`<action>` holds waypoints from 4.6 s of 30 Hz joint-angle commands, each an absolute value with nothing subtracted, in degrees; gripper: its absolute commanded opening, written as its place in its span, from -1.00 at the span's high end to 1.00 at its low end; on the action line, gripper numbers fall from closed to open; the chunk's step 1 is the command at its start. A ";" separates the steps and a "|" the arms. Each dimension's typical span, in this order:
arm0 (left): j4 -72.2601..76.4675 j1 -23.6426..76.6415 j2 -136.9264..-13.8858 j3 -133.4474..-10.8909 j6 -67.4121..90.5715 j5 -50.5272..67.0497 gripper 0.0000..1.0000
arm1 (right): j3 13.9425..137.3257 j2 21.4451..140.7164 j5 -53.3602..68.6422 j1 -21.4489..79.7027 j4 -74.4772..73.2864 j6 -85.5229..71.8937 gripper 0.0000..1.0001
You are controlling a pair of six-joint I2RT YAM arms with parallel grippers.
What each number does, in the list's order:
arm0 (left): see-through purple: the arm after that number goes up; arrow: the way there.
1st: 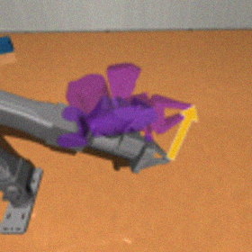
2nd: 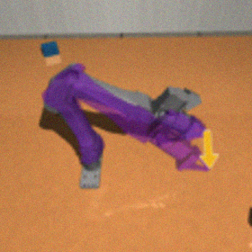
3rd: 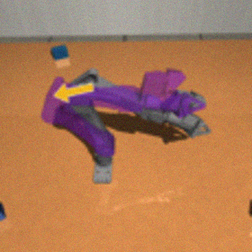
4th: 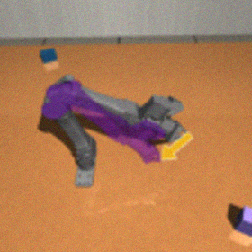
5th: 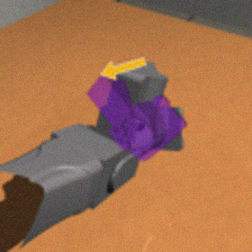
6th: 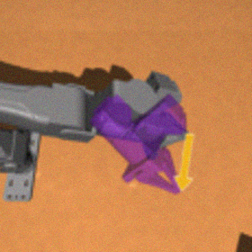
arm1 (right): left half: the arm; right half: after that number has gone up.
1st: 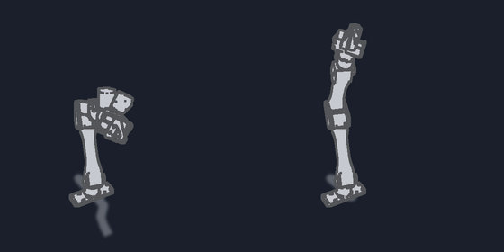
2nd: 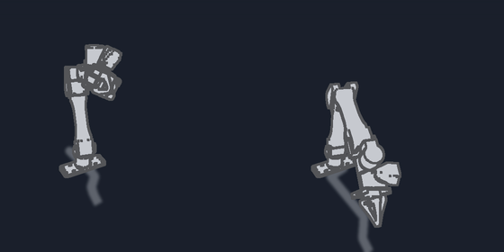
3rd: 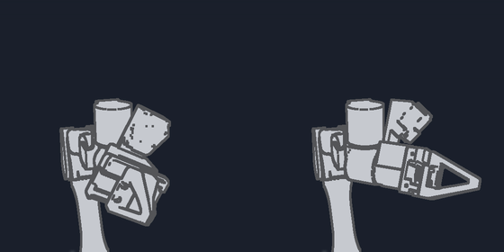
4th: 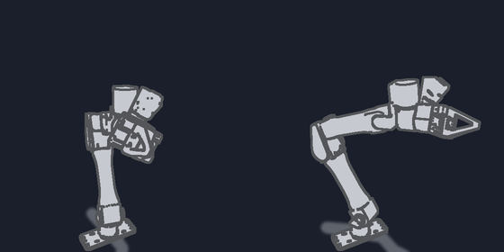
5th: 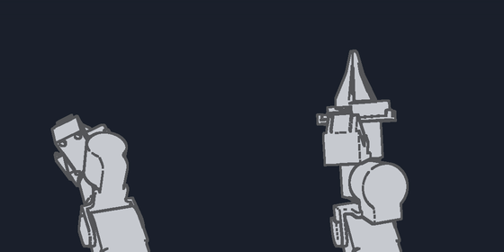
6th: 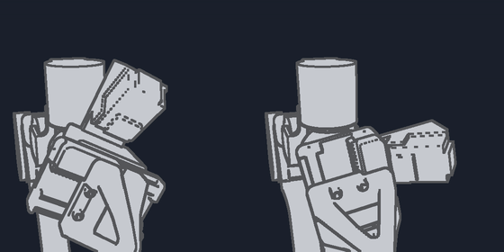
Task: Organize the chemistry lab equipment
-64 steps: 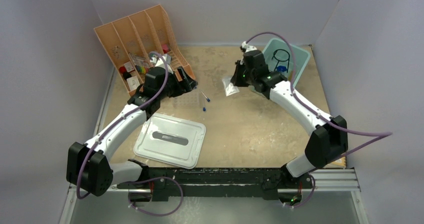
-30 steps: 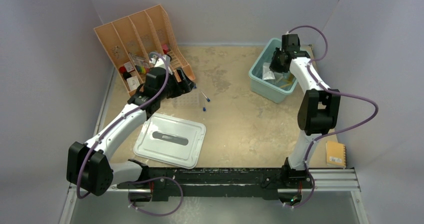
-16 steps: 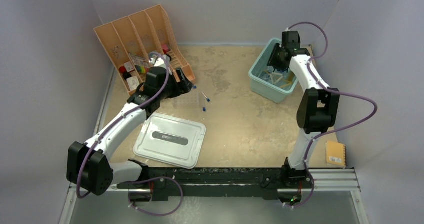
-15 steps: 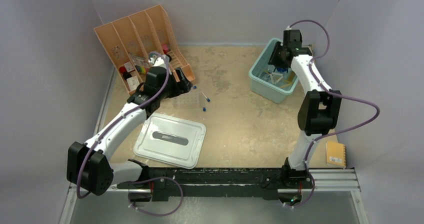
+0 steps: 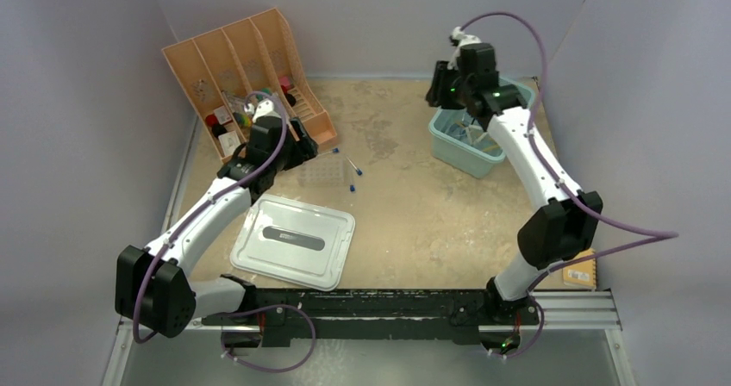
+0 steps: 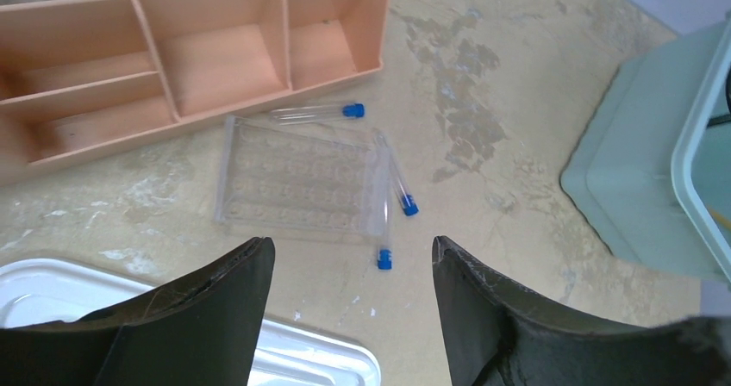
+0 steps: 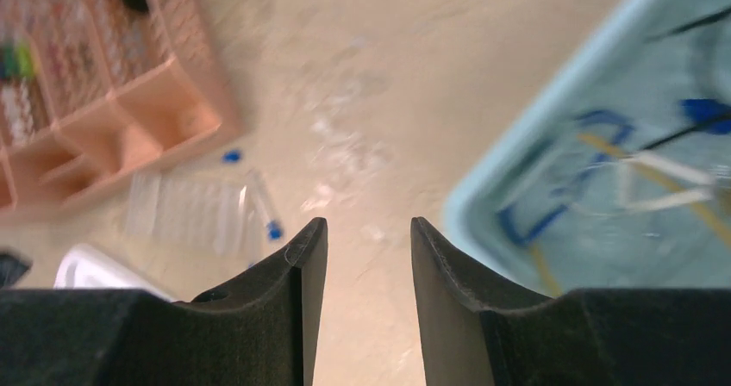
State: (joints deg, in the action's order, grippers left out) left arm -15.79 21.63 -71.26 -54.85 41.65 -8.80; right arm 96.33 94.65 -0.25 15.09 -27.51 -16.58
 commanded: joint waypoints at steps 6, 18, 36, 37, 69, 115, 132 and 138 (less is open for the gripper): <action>-18.00 19.07 -65.55 -54.09 45.69 -20.11 -0.34 | 89.49 102.53 -1.52 33.54 -23.79 -20.55 0.04; -18.81 18.19 -64.34 -53.84 45.52 -20.81 -0.42 | 93.79 116.13 -3.80 42.21 -23.27 -21.86 -0.04; -18.78 18.08 -64.28 -53.62 45.94 -20.17 -0.43 | 97.53 124.97 -9.50 45.26 -22.75 -20.95 0.31; -18.76 18.09 -64.14 -53.68 45.94 -20.25 -0.43 | 97.86 125.32 -10.45 45.59 -23.20 -20.71 0.34; 3.59 16.81 -66.92 -51.83 52.70 14.57 -0.65 | 76.39 89.83 17.66 42.48 -5.48 1.51 0.88; 10.17 16.17 -72.56 -59.71 59.22 29.23 1.00 | 73.79 79.75 13.76 34.88 10.92 -29.18 -0.54; 30.94 11.89 -78.23 -60.01 90.91 30.45 1.00 | 74.26 87.26 13.32 33.22 28.97 -71.11 -0.33; 32.34 11.62 -77.81 -58.37 92.52 30.10 1.00 | 70.75 86.23 12.75 33.22 34.80 -74.08 -0.02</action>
State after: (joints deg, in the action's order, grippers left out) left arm 25.63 11.75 -79.11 -59.22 88.29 29.39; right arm 71.20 89.19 11.81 33.34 26.55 -69.87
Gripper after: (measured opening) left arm 0.089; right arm 0.568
